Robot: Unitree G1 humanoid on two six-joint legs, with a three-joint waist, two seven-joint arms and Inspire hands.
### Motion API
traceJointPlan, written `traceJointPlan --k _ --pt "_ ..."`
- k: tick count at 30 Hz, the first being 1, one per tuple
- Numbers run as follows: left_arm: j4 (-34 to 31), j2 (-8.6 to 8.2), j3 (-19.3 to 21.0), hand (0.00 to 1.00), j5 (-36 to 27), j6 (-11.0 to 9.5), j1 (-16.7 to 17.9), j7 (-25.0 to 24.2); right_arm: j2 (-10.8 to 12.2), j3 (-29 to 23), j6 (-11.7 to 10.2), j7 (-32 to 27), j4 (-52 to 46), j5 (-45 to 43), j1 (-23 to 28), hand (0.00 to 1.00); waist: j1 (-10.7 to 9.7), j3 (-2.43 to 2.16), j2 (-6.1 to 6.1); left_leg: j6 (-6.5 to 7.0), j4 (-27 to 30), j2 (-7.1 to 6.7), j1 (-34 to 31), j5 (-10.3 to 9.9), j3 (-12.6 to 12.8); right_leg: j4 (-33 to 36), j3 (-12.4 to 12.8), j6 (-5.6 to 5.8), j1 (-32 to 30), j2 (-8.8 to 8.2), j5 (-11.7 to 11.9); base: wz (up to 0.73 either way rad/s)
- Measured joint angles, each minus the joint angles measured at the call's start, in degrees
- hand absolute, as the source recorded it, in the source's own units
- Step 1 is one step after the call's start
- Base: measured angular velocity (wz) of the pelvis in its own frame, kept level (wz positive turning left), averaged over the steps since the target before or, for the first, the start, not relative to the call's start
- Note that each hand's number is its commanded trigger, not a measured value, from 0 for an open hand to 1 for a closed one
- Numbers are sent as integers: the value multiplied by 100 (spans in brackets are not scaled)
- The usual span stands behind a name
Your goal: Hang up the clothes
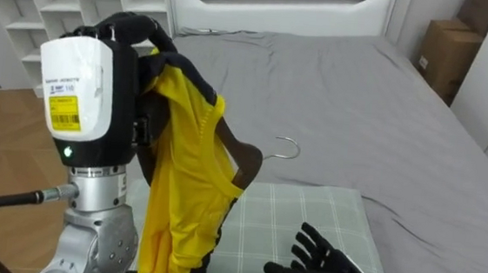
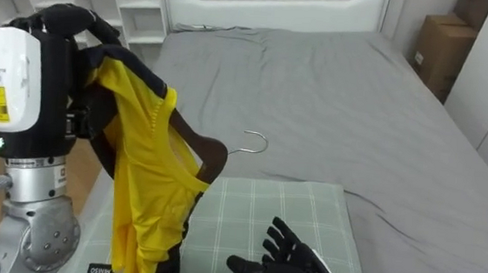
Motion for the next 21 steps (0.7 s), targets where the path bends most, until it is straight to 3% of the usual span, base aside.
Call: traceJointPlan --k 7,11,21 --pt "-409 21 75 100 27 -152 -4 16 160 28 0 7 154 -10 1 0 62 3 -46 0 -2 3 1 0 -1 2 17 0 -3 1 0 0" --pt "-408 16 51 100 36 -216 -3 11 295 50 -7 9 158 -15 -50 0 75 31 -94 0 1 4 24 0 0 2 25 1 22 -2 0 0" --pt "-426 -129 -128 100 420 -203 -3 -111 296 267 -8 197 163 0 -268 0 198 50 -65 0 0 -11 4 -1 -33 -46 -7 1 59 0 -1 1"
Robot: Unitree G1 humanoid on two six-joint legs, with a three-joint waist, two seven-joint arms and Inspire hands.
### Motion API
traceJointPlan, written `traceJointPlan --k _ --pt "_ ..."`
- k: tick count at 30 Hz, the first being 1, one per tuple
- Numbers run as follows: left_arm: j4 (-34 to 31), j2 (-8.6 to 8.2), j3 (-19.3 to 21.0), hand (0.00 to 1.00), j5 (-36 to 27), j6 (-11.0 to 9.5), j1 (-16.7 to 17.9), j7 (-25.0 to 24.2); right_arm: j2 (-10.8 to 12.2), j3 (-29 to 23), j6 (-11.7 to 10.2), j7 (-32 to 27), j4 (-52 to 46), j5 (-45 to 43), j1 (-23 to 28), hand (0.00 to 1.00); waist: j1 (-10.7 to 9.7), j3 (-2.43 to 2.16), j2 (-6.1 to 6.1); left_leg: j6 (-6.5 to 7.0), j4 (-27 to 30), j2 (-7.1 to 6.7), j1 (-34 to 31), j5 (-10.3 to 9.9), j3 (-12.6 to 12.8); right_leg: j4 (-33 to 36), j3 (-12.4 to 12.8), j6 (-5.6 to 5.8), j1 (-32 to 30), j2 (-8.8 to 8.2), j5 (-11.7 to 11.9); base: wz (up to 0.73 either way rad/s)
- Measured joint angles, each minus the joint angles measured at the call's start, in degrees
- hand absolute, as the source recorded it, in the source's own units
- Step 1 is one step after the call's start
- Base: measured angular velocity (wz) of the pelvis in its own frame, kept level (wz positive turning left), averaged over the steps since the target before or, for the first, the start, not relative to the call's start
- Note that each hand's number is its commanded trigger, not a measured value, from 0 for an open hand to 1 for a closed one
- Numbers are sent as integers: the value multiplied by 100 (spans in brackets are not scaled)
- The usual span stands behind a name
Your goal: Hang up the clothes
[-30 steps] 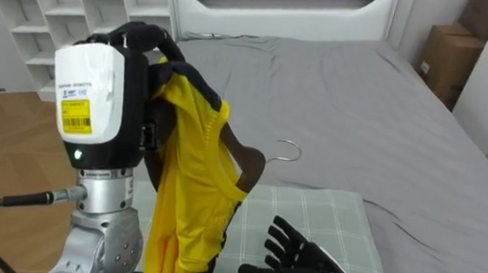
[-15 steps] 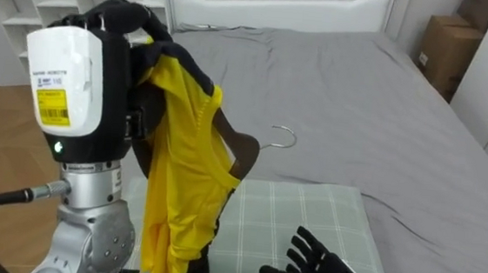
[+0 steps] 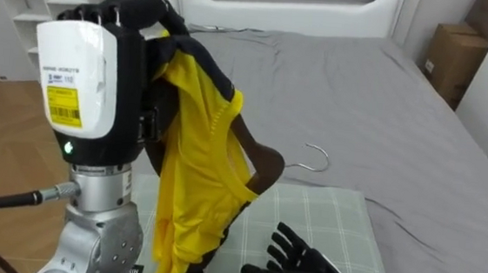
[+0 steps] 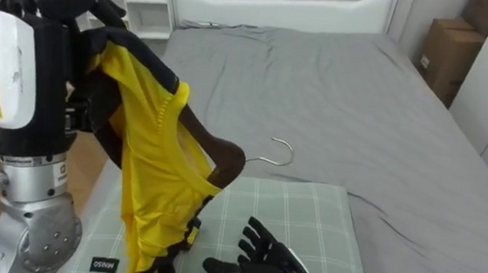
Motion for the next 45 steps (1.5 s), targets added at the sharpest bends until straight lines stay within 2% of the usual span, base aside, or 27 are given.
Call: traceJointPlan --k 7,11,16,21,29,35,39,45 --pt "-11 -8 0 100 23 73 0 -23 -4 240 0 63 0 44 -88 0 27 -9 24 0 0 -3 -3 0 -47 -50 -22 1 33 8 0 3" --pt "-10 -72 -11 100 16 77 0 -77 -7 319 0 62 0 53 -120 0 55 -13 30 0 -2 -3 9 0 -58 -47 -29 1 42 6 0 1" --pt "8 -77 -199 100 6 83 0 -141 -15 424 1 54 -1 37 -341 0 29 -11 30 0 -3 -10 13 0 -59 -48 -32 1 55 -4 0 0" --pt "68 -79 -340 100 -1 83 0 -200 77 440 1 43 -1 50 -534 0 17 1 17 0 -2 -14 21 0 -85 -50 -43 5 80 -4 -2 1" --pt "68 -103 -388 100 -11 83 0 -224 105 629 1 31 -1 337 -543 0 52 29 0 1 -6 -42 9 0 -140 -38 -95 18 86 -27 -11 3" --pt "226 -235 -390 100 -11 82 0 -224 252 638 1 30 -2 240 -558 0 36 38 4 2 -7 -47 -24 1 -139 -33 -90 18 63 -29 -11 0" --pt "291 -238 -489 100 -6 83 0 -226 243 647 1 -26 -2 260 -631 0 25 47 -17 4 1 -51 -89 2 -142 -35 -98 22 24 -30 -13 0" --pt "296 -219 -573 100 -128 88 0 -173 174 743 1 -33 -1 582 -703 0 52 38 -33 15 36 -58 -58 9 -160 -37 -119 31 35 -41 -18 0"
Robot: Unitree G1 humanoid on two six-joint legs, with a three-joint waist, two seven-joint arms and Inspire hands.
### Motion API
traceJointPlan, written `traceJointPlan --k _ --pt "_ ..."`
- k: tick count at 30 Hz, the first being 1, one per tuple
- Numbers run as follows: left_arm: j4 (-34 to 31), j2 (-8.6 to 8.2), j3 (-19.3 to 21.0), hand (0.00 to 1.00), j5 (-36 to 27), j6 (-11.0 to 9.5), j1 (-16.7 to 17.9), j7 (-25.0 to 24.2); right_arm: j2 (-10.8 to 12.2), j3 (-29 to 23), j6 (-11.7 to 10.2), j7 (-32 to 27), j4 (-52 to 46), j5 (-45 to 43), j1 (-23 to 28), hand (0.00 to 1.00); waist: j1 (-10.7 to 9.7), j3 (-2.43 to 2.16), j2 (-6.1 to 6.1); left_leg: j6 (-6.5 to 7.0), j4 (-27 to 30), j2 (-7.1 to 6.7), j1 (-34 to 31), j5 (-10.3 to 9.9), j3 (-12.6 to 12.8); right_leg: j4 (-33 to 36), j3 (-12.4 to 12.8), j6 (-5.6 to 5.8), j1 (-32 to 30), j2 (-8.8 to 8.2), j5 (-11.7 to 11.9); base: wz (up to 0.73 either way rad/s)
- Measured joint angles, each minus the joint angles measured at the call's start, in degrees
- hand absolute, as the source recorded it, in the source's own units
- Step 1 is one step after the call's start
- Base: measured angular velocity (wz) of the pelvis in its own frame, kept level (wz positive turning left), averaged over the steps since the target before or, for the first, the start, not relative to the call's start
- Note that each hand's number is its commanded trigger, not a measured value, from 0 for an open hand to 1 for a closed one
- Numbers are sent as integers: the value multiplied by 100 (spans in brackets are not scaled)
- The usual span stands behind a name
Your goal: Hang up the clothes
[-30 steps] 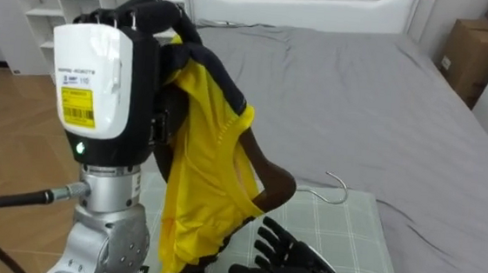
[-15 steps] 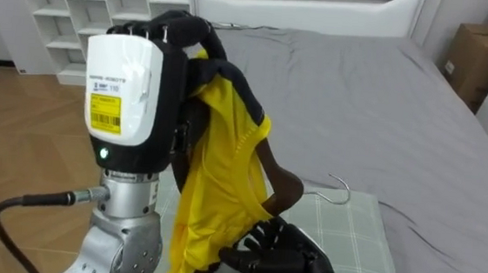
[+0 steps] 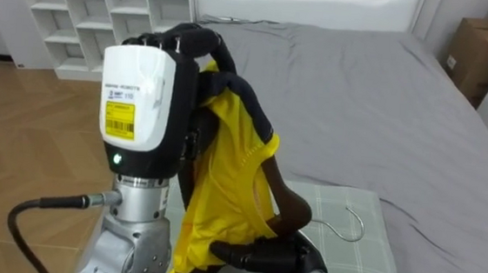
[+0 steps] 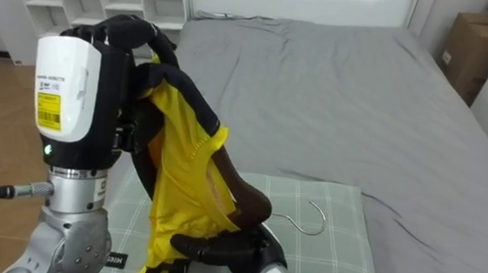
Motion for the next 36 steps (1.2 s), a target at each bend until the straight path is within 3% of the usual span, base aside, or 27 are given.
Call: traceJointPlan --k 8,9,10,11,12,29,36 --pt "0 4 -78 100 -314 227 0 1 -2 137 5 -46 6 395 -45 0 24 0 1 0 -14 -3 10 0 1 -4 -38 0 5 -5 0 0" --pt "0 -1 -90 100 -313 259 0 0 3 142 20 -46 6 440 -45 19 28 0 1 0 -15 -3 9 0 2 -5 -43 0 5 -5 0 0" --pt "0 -4 -96 100 -313 277 0 -2 2 142 20 -45 6 456 -45 53 34 0 1 0 -16 -3 9 0 2 -5 -45 0 5 -5 0 0" --pt "0 -5 -105 100 -313 308 0 -9 -3 141 20 -46 6 519 -45 80 49 0 1 1 -17 -3 9 1 2 -4 -45 0 5 -5 0 0" --pt "-1 -4 -121 100 -313 358 0 -12 -4 140 20 -46 6 579 -45 100 59 -1 2 1 -17 -3 8 1 9 -3 -45 0 5 -5 0 0" --pt "-1 -12 -166 100 -309 625 0 -186 -8 135 20 -40 1 580 -66 100 83 -7 -2 21 -33 -15 15 16 8 6 -45 0 0 -16 0 0" --pt "0 69 -160 100 -293 618 0 -236 -217 92 19 0 -2 238 -65 100 30 -15 -21 23 -27 -14 11 16 6 5 -35 0 7 -19 0 0"
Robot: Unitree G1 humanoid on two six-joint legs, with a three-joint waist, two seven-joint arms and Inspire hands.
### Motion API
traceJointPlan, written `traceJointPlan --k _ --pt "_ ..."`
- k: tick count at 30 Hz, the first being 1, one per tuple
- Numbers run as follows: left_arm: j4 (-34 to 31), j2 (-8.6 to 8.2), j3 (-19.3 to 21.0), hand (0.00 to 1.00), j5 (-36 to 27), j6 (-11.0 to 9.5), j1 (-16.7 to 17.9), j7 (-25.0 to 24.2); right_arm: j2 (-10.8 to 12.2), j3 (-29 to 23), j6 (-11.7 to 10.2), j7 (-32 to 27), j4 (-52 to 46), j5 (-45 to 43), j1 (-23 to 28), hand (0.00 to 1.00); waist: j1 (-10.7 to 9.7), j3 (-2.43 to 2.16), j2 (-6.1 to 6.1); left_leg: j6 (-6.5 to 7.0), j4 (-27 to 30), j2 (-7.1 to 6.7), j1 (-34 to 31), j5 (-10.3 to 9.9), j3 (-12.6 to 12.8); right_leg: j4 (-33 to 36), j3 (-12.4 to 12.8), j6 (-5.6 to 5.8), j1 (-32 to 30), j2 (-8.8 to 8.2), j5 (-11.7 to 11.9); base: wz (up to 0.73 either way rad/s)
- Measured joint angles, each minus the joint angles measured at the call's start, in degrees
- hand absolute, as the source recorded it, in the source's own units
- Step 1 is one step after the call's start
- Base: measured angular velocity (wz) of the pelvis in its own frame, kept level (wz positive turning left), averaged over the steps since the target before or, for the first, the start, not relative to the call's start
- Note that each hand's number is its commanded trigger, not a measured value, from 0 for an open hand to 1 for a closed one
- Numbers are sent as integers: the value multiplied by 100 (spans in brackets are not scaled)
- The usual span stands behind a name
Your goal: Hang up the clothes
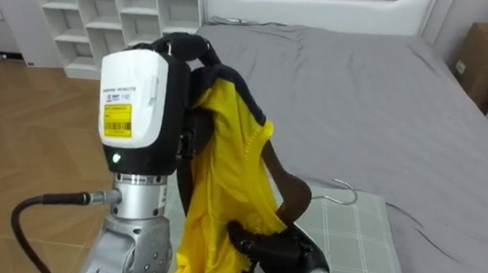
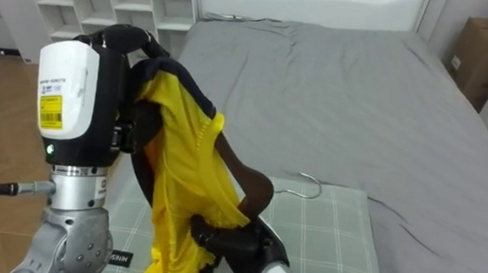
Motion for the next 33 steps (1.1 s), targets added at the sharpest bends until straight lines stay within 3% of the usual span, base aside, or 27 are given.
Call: traceJointPlan --k 4,7,9,16,23,26,33 --pt "0 63 32 100 29 -19 3 -31 5 -292 -1 87 0 -575 2 100 -62 -1 -1 0 -1 -2 13 0 -19 0 -15 0 15 -2 0 0" --pt "229 128 133 100 24 -174 9 -57 -25 -629 -20 88 21 -1377 76 100 -105 -7 -24 1 -13 -7 65 1 -22 -17 -20 0 67 2 0 1" --pt "324 274 132 100 28 -229 151 -147 -91 -887 -58 116 20 -1861 306 100 -135 -31 -65 1 -9 -8 68 0 -35 -24 -13 0 80 3 0 0" --pt "712 340 143 100 11 -501 317 -218 -161 -1438 -91 94 23 -3048 768 100 -359 -50 -126 1 -17 -3 82 0 34 -6 1 5 65 1 3 -4" --pt "798 450 343 100 55 -992 537 -357 -261 -1957 -398 72 22 -4009 864 100 -453 -57 -237 0 -41 27 170 0 138 8 142 5 83 26 4 -7" --pt "808 475 371 100 70 -1024 539 -450 -269 -2059 -528 3 19 -4233 915 100 -490 -86 -303 0 -65 28 193 -1 162 6 161 4 84 29 4 -3" --pt "898 610 580 100 275 -1233 661 -468 -275 -2303 -564 -237 -438 -5099 1027 100 -539 -91 -309 0 -167 57 320 -1 357 9 374 6 76 56 13 -15"
